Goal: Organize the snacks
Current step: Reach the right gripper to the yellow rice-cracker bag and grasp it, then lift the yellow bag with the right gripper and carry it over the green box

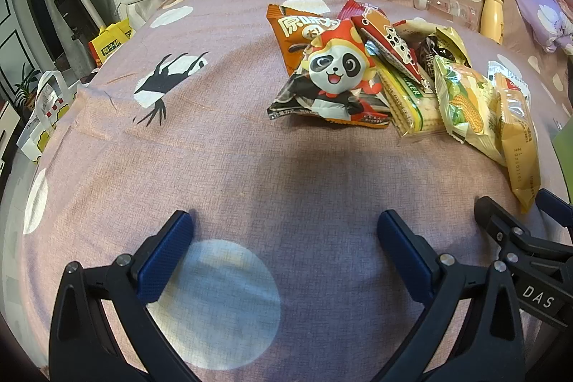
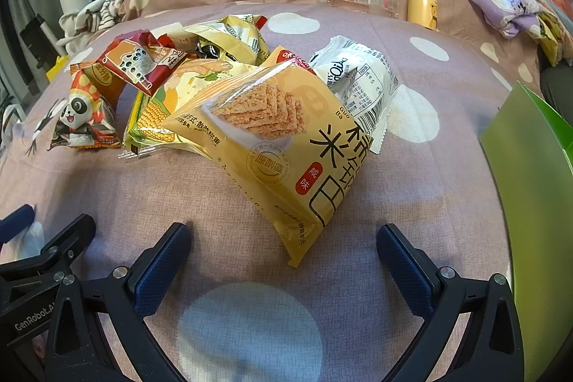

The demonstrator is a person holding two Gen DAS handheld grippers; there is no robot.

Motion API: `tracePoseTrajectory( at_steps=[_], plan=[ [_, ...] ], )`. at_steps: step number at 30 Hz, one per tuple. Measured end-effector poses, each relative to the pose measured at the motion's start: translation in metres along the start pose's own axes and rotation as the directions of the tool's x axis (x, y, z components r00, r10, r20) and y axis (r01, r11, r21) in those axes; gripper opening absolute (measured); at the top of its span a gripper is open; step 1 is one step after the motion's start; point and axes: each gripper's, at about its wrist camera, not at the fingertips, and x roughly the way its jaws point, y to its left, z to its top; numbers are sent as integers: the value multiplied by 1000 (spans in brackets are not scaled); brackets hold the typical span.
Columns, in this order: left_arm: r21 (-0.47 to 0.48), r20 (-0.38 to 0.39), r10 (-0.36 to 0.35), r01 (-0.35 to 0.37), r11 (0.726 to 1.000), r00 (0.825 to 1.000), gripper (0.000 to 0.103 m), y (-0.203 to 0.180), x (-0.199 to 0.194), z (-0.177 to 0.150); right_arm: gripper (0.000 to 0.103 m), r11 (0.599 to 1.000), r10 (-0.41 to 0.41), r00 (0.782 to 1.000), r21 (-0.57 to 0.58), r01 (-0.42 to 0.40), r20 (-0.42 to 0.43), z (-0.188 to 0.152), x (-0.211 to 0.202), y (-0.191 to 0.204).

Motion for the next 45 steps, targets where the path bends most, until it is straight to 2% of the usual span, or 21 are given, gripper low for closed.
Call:
tracePoseTrajectory(
  at_steps=[17, 19, 21, 23, 25, 28, 32, 37, 40, 42, 44, 45],
  plan=[
    [1, -12, 1, -1, 1000, 1000, 103, -2, 0, 2, 103, 1000, 3, 1000, 4, -3, -6, 2, 4, 1],
    [-5, -15, -11, 11, 1000, 1000, 102, -2, -6, 5, 103, 1000, 30, 1000, 3, -30, -9, 1, 0, 2],
    [-19, -23, -67, 67, 998, 997, 101, -2, -12, 6, 103, 997, 80, 997, 5, -80, -22, 0, -6, -2],
    [-34, -5, -116, 116, 993, 993, 100, -6, -23, 10, 103, 982, 185, 982, 52, -183, -32, 0, -21, -13],
    [-37, 29, -152, 153, 988, 988, 100, -13, -39, 19, 103, 967, 239, 971, 94, -237, -10, 2, -37, -24],
    [-10, 30, -161, 161, 987, 987, 100, -29, -52, 32, 103, 944, 287, 957, 156, -290, 38, 12, -61, -45],
    [23, 16, -247, 246, 969, 969, 99, -52, -59, 44, 103, 898, 362, 929, 243, -368, 69, 32, -75, -76],
    [53, -42, -292, 294, 954, 956, 89, -81, -43, 52, 101, 887, 362, 932, 298, -354, 27, 56, -53, -85],
    [35, -80, -341, 345, 938, 937, 73, -93, -31, 57, 96, 874, 405, 914, 295, -386, -2, 65, -32, -83],
    [22, -95, -372, 375, 927, 923, 72, -100, -24, 58, 96, 867, 425, 905, 305, -395, -34, 71, -17, -80],
    [9, -103, -366, 368, 930, 925, 70, -103, -19, 58, 96, 859, 433, 899, 335, -388, -68, 72, -2, -81],
    [-3, -107, -376, 378, 926, 920, 68, -104, -17, 58, 96, 856, 435, 897, 345, -386, -76, 71, 2, -81]
  ],
)
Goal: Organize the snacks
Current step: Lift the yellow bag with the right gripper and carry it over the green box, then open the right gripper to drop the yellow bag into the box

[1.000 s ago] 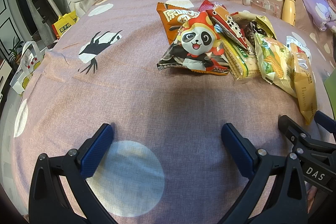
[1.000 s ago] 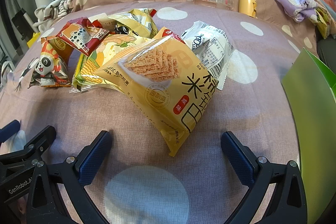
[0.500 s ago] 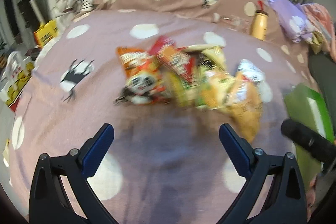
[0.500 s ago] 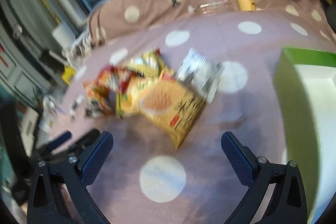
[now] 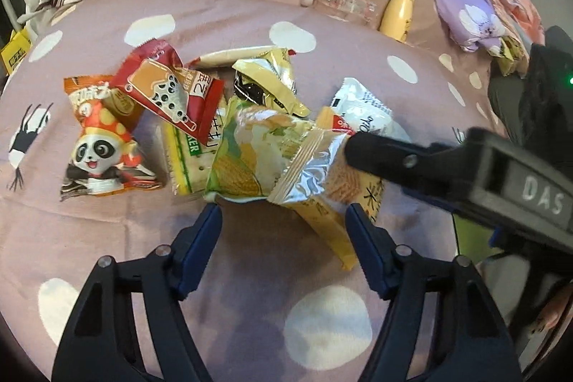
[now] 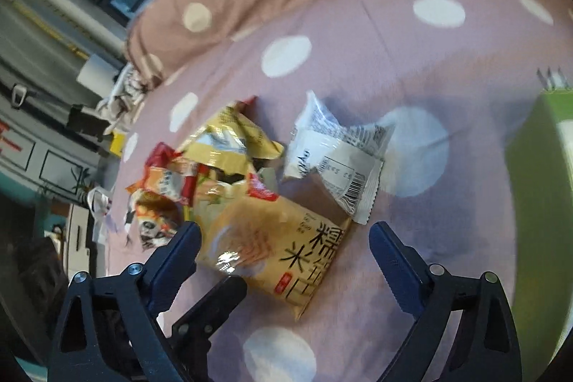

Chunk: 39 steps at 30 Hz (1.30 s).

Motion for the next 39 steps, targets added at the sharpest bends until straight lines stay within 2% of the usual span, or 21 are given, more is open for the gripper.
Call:
tracePoseTrajectory(
  at_steps=[2, 5, 6, 9, 11, 15, 20, 24, 32, 34, 39],
  plan=[
    [-23, -12, -46, 46, 999, 999, 63, 0, 3, 2, 96, 999, 34, 999, 12, -34, -28, -1, 12, -4],
    [-26, -30, -96, 96, 995, 995, 44, -5, 8, 3, 96, 998, 54, 996, 20, -53, -67, -5, 25, -8],
    [-19, -28, -113, 113, 993, 993, 39, -10, 8, 2, 90, 998, 61, 996, 27, -59, -62, -5, 26, -9],
    [24, 3, -63, 63, 998, 998, 36, -22, 2, -2, 76, 996, 87, 996, 20, -86, -32, -7, 23, -10],
    [49, 13, -47, 47, 998, 999, 36, -28, -2, -4, 69, 994, 103, 994, 28, -102, -23, -10, 19, -13],
    [88, 49, -70, 66, 994, 996, 35, -38, -18, -3, 66, 992, 121, 993, 45, -121, 17, -13, 0, -18],
    [156, 100, -133, 116, 981, 986, 36, -68, -47, 0, 66, 997, 76, 986, -3, -76, 150, -18, -54, -7],
    [237, 129, -187, 152, 960, 974, 36, -100, -65, -1, 66, 998, 52, 968, 8, -56, 244, -24, -96, -15],
    [348, 57, -291, 254, 902, 955, 36, -160, -61, -8, 66, 993, -48, 940, 121, 7, 338, -38, -145, -58],
    [370, 21, -315, 285, 884, 949, 36, -177, -53, -11, 66, 987, -79, 934, 159, 24, 348, -42, -154, -70],
    [397, -39, -336, 323, 859, 941, 36, -212, -39, -19, 67, 968, -143, 926, 242, 59, 349, -48, -168, -103]
  ],
)
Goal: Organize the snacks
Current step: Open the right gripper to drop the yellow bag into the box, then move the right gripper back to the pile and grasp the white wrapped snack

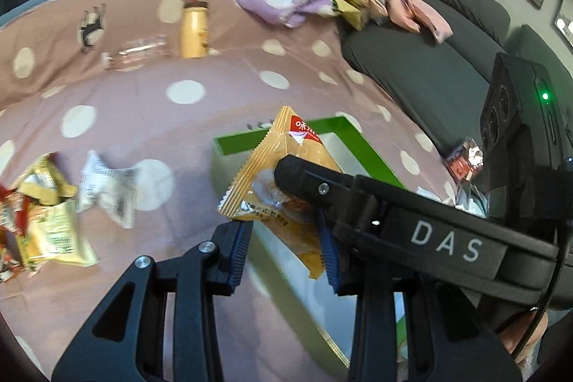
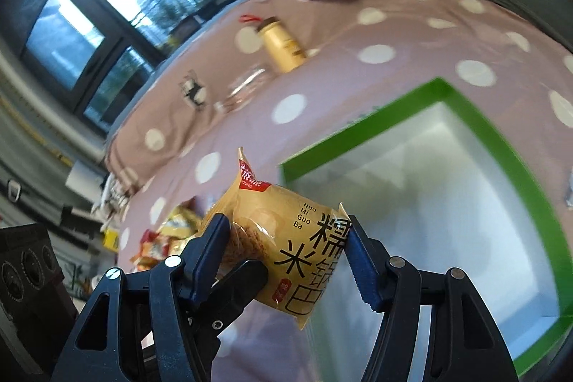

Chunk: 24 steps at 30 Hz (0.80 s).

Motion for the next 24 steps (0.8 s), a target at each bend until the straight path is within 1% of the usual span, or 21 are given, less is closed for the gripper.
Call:
tracePoseTrajectory(
  at_steps=[3, 6, 9, 11, 13, 14, 15, 16, 17, 18, 19, 22, 24],
  plan=[
    [7, -37, -5, 5, 1000, 999, 36, -10, 15, 2, 67, 999, -9, 1000, 50, 9, -5, 2, 2, -22],
    [-3, -81, -20, 20, 1000, 997, 36, -14, 32, -1, 67, 996, -42, 999, 80, 44, -33, 1, 6, -40],
    [-1, -104, -9, 9, 1000, 995, 37, -16, 41, -5, 68, 992, -68, 996, 100, 74, -59, -1, 13, -51],
    [-6, -115, 1, -2, 1000, 993, 37, -14, 44, -7, 71, 991, -77, 994, 104, 84, -73, -2, 15, -55],
    [-6, -105, 4, -5, 1000, 994, 38, -13, 41, -9, 73, 990, -97, 993, 96, 104, -73, -2, 16, -54],
    [-3, -94, 8, -8, 1000, 996, 38, -11, 38, -9, 75, 990, -109, 992, 83, 114, -65, -2, 16, -52],
    [-1, -83, 23, -23, 1000, 996, 45, -9, 34, -8, 80, 990, -115, 992, 71, 118, -55, -3, 15, -49],
    [-2, -74, 33, -33, 999, 997, 50, -7, 33, -8, 83, 991, -116, 992, 61, 118, -45, -3, 14, -48],
    [-7, -59, 45, -45, 999, 997, 51, -3, 27, -7, 86, 992, -114, 993, 47, 115, -34, -4, 12, -44],
    [-15, -49, 50, -51, 999, 998, 54, 1, 22, -6, 86, 993, -111, 994, 33, 111, -23, -3, 11, -40],
    [-26, -41, 58, -59, 998, 998, 59, 5, 18, -6, 87, 994, -108, 994, 21, 109, -14, -3, 10, -37],
    [-68, -8, 100, -100, 993, 995, 64, 25, 1, -5, 89, 995, -96, 995, -30, 96, 20, -5, 6, -21],
    [-96, 2, 152, -151, 984, 988, 67, 42, -11, -6, 91, 995, -81, 996, -63, 83, 33, -7, 5, -10]
  ],
)
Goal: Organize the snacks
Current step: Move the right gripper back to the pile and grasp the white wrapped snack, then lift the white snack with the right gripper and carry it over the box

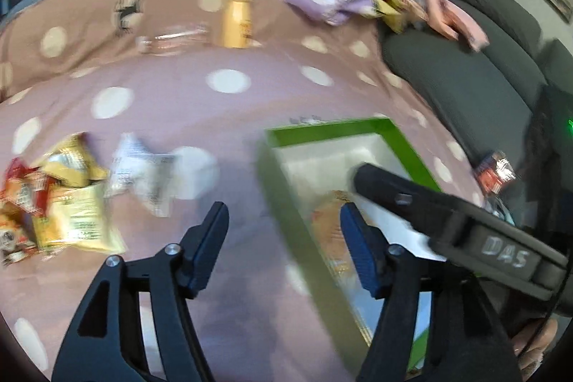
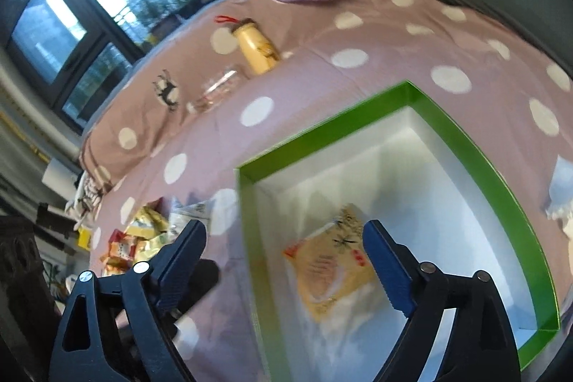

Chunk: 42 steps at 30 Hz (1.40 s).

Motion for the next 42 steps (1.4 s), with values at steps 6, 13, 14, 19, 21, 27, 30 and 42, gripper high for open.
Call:
tracePoseTrajectory(
  at_steps=[6, 13, 14, 19, 21, 27, 30, 42],
  plan=[
    [-121, 28, 140, -135, 983, 990, 71, 69, -32, -6, 91, 995, 42, 999, -87, -44, -27, -6, 10, 46],
    [-241, 14, 264, -253, 937, 965, 72, 134, -59, -25, 91, 981, 110, 979, -142, -135, -175, -16, 69, 114],
    [-253, 12, 277, -265, 930, 961, 72, 142, -61, -28, 91, 981, 107, 974, -138, -136, -198, -18, 80, 119],
    [-305, -16, 314, -304, 902, 949, 72, 175, -68, -45, 91, 988, 9, 964, -144, -49, -266, -24, 146, 138],
    [-326, -27, 326, -317, 891, 945, 72, 187, -72, -54, 91, 991, -10, 962, -131, -27, -274, -23, 162, 140],
    [-364, -49, 347, -341, 867, 936, 72, 207, -79, -70, 65, 988, -69, 957, -151, 27, -283, -18, 195, 146],
    [-380, -49, 347, -338, 861, 937, 72, 212, -86, -75, 58, 987, -64, 959, -161, 19, -276, -20, 196, 147],
    [-358, -18, 347, -330, 873, 938, 72, 190, -115, -93, 54, 918, 85, 946, -344, -196, -313, -80, 86, 177]
  ],
)
